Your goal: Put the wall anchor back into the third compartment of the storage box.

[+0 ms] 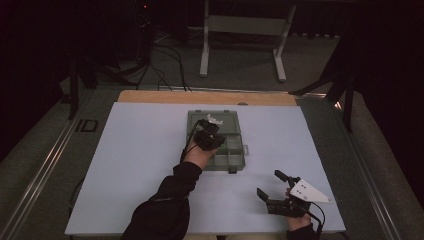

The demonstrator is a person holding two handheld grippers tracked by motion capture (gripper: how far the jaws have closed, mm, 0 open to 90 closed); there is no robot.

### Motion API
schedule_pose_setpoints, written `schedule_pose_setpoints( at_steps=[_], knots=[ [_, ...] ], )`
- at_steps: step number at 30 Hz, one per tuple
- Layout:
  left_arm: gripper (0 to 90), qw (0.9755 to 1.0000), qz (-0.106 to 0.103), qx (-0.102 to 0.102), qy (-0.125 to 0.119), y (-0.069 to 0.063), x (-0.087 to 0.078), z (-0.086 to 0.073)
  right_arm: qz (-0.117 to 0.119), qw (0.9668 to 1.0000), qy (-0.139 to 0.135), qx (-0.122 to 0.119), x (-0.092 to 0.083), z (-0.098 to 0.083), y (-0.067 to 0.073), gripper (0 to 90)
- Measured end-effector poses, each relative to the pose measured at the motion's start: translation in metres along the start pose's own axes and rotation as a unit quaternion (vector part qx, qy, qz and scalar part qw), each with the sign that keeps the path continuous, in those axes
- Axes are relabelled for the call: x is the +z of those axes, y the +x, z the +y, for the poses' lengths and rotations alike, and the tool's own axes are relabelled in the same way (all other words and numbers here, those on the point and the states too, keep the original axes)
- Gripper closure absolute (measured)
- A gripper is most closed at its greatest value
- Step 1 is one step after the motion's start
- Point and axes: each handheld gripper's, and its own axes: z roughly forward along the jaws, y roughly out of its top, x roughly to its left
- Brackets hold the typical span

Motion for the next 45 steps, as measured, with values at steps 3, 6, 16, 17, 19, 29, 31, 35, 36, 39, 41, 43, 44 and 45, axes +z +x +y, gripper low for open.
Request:
schedule_pose_setpoints(
  at_steps=[3,6,16,17,19,29,31,35,36,39,41,43,44,45],
  knots=[
    [83.0,0.9999,0.001,-0.002,0.012,0.001,0.004,0.0,0.0,1.0,0.001,0.001,0.0,0.0,0.0,9.7],
    [83.0,0.9998,0.002,-0.005,0.017,0.002,0.007,-0.001,0.001,1.0,0.001,0.0,0.0,0.0,0.0,9.7],
    [82.9,0.9992,0.005,-0.003,0.039,0.002,0.018,-0.001,0.001,1.0,0.003,0.002,0.0,-0.001,0.0,9.7],
    [82.9,0.9991,0.003,-0.002,0.041,0.002,0.019,-0.001,0.001,1.0,0.003,0.002,0.0,-0.001,0.0,9.7],
    [82.9,0.9989,0.006,-0.002,0.047,0.002,0.02,-0.001,0.001,1.0,0.002,0.002,0.0,-0.001,-0.001,9.8],
    [82.4,0.9987,0.012,-0.002,0.05,0.002,0.022,0.0,0.001,1.0,0.003,0.003,0.0,-0.001,-0.001,9.7],
    [82.3,0.9988,0.011,-0.004,0.048,0.002,0.021,-0.001,0.001,1.0,0.003,0.002,0.001,-0.001,-0.001,9.7],
    [69.1,0.999,0.006,-0.014,0.042,0.004,0.018,0.0,0.002,1.0,0.003,0.002,0.0,-0.001,-0.001,9.7],
    [65.0,0.9991,0.0,-0.015,0.04,0.003,0.017,0.001,0.001,1.0,0.003,0.002,0.0,-0.001,-0.001,9.7],
    [55.9,0.9994,0.006,-0.009,0.034,0.0,0.011,0.004,0.001,1.0,0.002,0.002,0.0,-0.001,-0.001,9.7],
    [50.2,0.9994,0.006,-0.013,0.031,0.0,0.008,0.007,0.0,1.0,0.002,0.002,0.0,0.0,-0.001,9.7],
    [43.8,0.9995,0.006,-0.018,0.027,-0.001,0.004,0.008,0.0,1.0,0.002,0.001,0.0,0.0,-0.001,9.7],
    [43.5,0.9995,-0.001,-0.018,0.026,0.0,0.001,0.008,0.0,1.0,0.002,0.0,0.0,0.0,-0.001,9.8],
    [40.6,0.9995,0.002,-0.018,0.025,-0.001,0.0,0.009,0.0,1.0,0.002,0.0,0.0,0.0,-0.001,9.7]
  ],
)
